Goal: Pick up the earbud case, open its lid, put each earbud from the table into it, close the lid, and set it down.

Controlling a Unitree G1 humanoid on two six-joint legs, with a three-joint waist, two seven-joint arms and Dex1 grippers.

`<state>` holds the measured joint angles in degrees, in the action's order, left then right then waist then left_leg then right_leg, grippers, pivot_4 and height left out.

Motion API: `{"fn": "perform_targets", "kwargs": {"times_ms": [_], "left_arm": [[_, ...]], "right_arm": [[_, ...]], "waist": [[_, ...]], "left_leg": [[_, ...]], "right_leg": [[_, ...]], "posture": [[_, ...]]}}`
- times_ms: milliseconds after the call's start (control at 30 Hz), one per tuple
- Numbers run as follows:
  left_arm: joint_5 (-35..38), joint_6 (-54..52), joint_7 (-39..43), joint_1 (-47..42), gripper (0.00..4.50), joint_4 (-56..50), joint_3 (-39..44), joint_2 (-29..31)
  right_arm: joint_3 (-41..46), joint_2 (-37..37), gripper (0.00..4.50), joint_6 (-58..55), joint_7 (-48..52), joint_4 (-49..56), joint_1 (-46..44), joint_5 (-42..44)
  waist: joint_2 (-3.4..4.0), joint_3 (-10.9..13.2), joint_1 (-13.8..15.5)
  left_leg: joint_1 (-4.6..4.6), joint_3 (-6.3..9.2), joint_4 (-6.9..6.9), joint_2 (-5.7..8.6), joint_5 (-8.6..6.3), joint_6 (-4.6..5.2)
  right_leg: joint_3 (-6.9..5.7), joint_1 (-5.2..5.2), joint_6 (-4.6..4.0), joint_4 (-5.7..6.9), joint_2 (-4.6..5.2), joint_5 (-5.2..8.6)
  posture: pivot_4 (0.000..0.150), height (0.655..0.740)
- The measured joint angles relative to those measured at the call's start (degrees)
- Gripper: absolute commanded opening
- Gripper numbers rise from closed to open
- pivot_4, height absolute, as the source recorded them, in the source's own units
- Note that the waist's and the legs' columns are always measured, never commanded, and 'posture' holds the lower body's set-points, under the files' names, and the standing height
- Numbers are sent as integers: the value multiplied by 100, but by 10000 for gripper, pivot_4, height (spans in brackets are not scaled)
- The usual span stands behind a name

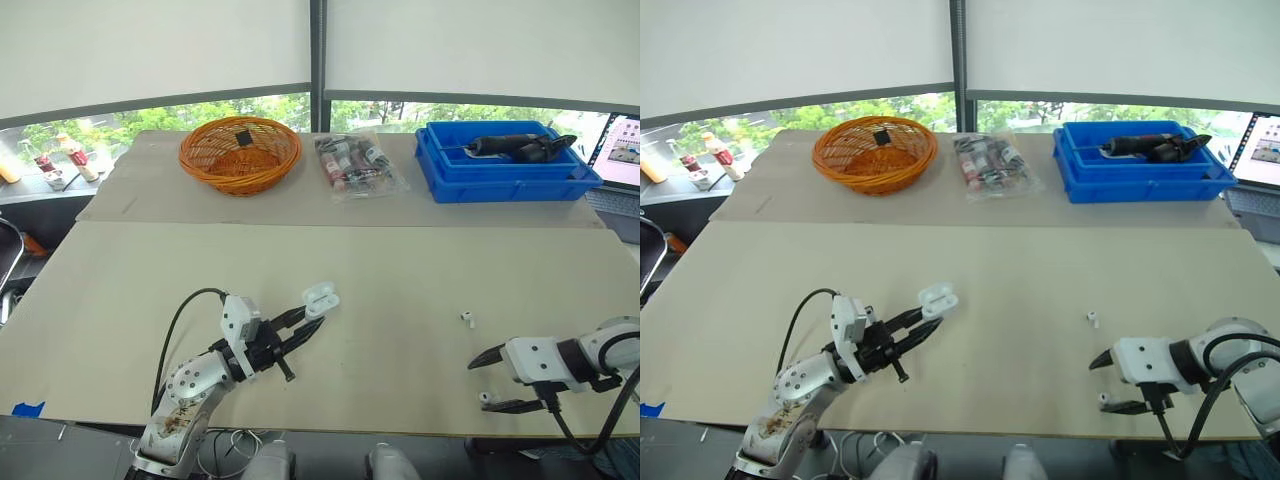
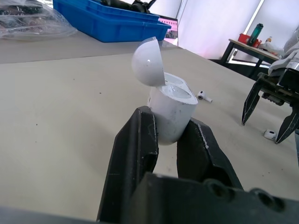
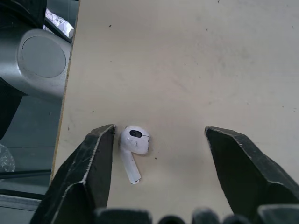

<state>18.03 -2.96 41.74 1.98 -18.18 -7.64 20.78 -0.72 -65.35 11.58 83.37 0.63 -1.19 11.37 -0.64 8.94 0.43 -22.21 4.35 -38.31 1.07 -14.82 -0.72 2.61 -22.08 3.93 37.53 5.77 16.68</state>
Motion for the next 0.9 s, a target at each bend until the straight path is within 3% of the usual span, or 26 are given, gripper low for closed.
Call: {"fn": "perform_targets", "kwargs": {"times_ms": [167,400,900], "left_arm": [[-1,-7,-1,3,5640,-1,-17,-1],[-13,-7,-60,31,5640,-1,-93,-20],[-18,-7,-152,71,5640,-3,-206,-25]], "right_arm": [[421,-436,33159,-611,-64,910,136,171],[301,-1191,33159,-1551,-479,2204,375,-1023],[-606,-901,33159,-2425,-650,2601,31,-1497]], "waist": [[0,0,4],[1,-1,19],[0,0,6]], "left_leg": [[0,1,0,-2,0,0],[-4,-1,-1,0,0,0],[-4,-1,-1,-1,0,0]], "right_leg": [[-1,0,0,1,-2,0],[-4,-3,0,0,-1,0],[-4,-3,0,-1,-1,0]], "posture": [[1500,7400],[1500,7400],[1500,7400]]}}
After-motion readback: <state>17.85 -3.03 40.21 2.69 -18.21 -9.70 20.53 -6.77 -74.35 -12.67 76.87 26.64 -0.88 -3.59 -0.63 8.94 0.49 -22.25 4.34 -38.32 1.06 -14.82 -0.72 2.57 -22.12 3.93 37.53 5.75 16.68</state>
